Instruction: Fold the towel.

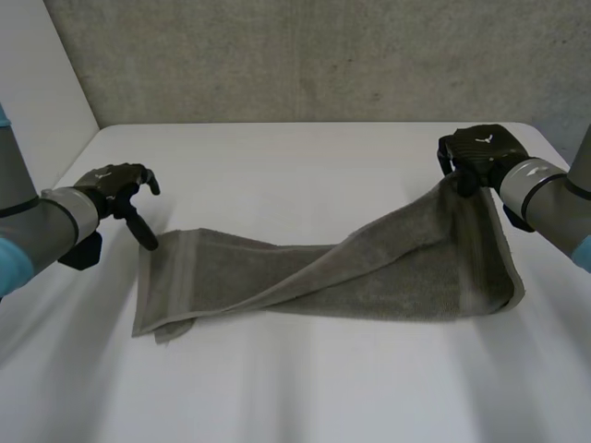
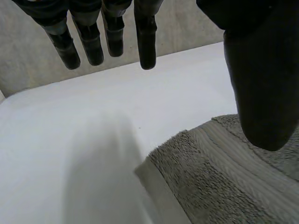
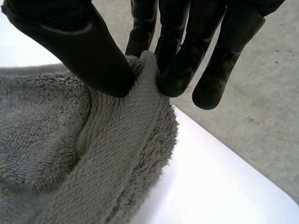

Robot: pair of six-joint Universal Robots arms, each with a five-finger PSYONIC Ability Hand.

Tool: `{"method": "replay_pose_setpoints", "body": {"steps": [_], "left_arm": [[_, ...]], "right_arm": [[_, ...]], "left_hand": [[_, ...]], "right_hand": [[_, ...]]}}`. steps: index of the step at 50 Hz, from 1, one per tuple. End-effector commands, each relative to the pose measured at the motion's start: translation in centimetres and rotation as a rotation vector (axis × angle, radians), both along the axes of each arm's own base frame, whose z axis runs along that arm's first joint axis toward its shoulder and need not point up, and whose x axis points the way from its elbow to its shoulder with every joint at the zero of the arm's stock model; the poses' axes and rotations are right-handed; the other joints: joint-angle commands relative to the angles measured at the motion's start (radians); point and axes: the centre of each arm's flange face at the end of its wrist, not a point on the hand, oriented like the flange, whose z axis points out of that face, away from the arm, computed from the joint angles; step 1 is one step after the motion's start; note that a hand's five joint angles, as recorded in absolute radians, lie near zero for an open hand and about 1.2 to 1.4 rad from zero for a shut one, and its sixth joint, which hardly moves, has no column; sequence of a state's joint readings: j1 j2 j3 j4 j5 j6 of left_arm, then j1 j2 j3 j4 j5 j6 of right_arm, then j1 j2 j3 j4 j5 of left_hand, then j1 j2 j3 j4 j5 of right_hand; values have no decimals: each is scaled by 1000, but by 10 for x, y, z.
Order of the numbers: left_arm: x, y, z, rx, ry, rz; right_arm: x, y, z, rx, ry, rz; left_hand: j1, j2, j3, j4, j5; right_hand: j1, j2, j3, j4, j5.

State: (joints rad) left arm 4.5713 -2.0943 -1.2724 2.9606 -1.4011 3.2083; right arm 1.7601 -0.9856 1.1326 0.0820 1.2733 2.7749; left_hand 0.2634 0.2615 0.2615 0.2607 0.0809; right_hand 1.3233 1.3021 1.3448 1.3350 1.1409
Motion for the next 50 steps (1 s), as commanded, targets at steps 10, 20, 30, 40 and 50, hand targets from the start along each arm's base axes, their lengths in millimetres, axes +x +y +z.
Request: {"method": "replay_pose_setpoints", "body": {"steps": [10, 20, 30, 40, 50], "left_arm": [[4, 97, -2, -104, -272, -166], [-9, 113, -39, -54, -340, -250], [-20, 106, -72, 17, -341, -290], [-25, 81, -77, -12, -340, -244], [-29, 73, -68, -38, -307, -228]], "right_arm": [[3, 4, -5, 20, 11, 15], [8, 8, -8, 16, 35, 34], [9, 12, -13, 25, 59, 46], [9, 14, -17, 36, 62, 48], [9, 14, -19, 36, 75, 51]], "left_hand": [[132, 134, 134, 135, 140], [126, 128, 128, 129, 134], [126, 128, 128, 129, 134], [255, 257, 257, 258, 263], [520, 522, 522, 522, 528]], "right_hand": [[73, 94, 52, 61, 81], [73, 94, 52, 61, 81], [73, 94, 52, 61, 81], [73, 94, 52, 61, 81], [73, 94, 52, 61, 81]]}}
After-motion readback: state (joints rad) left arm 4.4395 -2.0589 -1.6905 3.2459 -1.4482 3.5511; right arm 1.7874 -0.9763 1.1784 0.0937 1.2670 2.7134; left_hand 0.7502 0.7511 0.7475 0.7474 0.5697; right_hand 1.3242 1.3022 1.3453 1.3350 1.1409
